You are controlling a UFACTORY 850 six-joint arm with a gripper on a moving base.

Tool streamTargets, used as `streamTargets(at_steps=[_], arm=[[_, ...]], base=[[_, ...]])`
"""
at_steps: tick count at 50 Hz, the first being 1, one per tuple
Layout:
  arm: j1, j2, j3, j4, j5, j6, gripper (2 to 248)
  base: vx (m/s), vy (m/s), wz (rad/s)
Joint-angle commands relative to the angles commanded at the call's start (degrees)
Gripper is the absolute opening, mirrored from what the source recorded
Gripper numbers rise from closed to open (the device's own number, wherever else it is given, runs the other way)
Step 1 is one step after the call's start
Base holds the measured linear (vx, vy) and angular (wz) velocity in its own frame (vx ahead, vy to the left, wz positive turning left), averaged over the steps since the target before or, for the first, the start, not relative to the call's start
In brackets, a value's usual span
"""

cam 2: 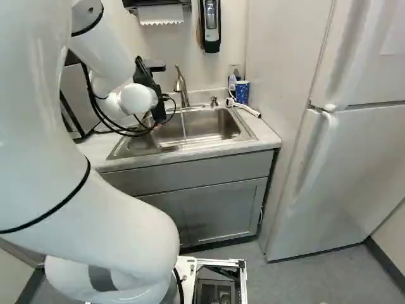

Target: Rinse the cup and place it in the tray

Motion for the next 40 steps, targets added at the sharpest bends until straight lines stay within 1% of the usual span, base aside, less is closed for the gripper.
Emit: streamTargets(at_steps=[17,40], arm=[[1.64,0.74,-1.45,0.00,-1.50,0.00,126],[5.28,0.58,-4.45,0.00,-4.40,0.00,126]], base=[[0.000,0.000,0.000],[0.000,0.000,0.000]])
